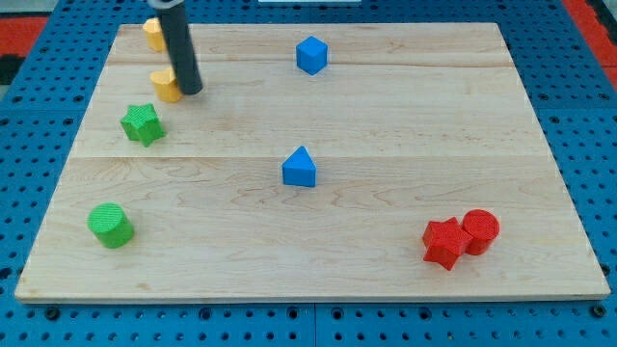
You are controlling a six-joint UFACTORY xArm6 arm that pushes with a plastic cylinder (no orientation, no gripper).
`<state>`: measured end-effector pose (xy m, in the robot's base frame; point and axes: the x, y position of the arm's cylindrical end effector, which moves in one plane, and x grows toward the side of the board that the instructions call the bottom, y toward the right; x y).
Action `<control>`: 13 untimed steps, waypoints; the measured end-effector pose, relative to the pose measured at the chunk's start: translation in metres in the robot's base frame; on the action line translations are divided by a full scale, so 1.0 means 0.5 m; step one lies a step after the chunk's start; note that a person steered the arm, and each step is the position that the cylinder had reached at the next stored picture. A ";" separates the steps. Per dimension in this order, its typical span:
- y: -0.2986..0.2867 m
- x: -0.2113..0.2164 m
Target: Move yellow heart towards yellow hexagon
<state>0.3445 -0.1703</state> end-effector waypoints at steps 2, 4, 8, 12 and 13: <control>-0.026 -0.036; -0.010 -0.096; -0.099 -0.104; -0.133 -0.180; -0.147 -0.167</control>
